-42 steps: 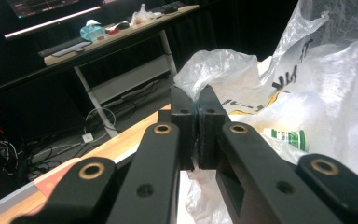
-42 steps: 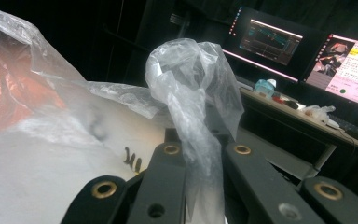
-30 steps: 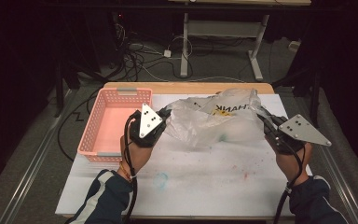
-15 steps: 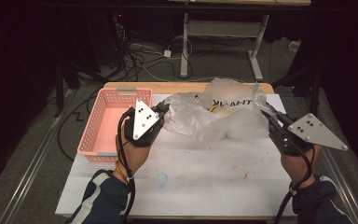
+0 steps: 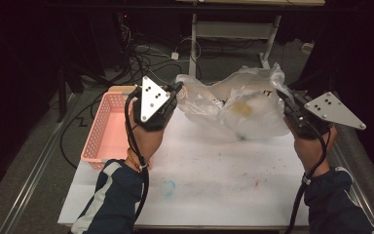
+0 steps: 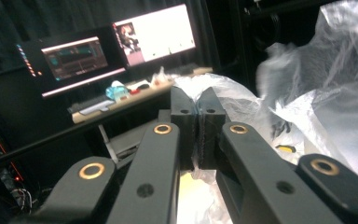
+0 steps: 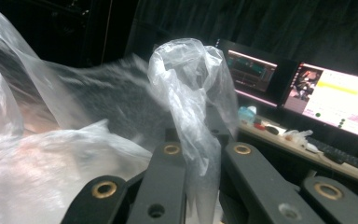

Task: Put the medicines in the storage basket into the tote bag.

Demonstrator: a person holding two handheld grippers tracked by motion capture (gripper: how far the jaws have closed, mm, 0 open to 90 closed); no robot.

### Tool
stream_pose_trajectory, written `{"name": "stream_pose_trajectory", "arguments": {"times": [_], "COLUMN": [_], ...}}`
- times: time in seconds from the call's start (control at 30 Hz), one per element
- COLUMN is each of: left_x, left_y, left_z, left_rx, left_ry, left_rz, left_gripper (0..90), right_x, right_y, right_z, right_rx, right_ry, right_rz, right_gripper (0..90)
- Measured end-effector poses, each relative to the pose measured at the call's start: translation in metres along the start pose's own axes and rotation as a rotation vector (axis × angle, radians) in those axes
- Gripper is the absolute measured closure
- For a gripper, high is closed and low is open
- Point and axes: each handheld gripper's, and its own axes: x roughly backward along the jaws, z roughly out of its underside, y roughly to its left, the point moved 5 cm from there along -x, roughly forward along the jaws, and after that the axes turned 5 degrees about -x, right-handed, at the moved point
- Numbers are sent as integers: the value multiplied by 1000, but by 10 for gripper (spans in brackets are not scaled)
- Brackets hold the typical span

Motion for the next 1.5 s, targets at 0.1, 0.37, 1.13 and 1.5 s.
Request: {"name": "stream_pose_trajectory", "arguments": {"times": [0.1,0.37,1.13,1.5], "left_x": [11,42,-39,-46], "left_y": [5,11,22,24], "left_z": [-8,-33,-24,-14], "left_rx": [-12,-32,-22,24], "left_ry": [-16,-83,15,37], "left_rz": [-26,-57,-44,13], "left_gripper": [860,859,738,261], "right_x": [6,30,-21,-48], "right_y": [0,13,-40,-66], "right_z": [-10,-44,-31,-30], "right_rx": [-8,14,-20,-20], "right_ry": [-21,-100,16,101], "right_rz": [-8,-26,64,132], "right_gripper": [900,900,900,900]}}
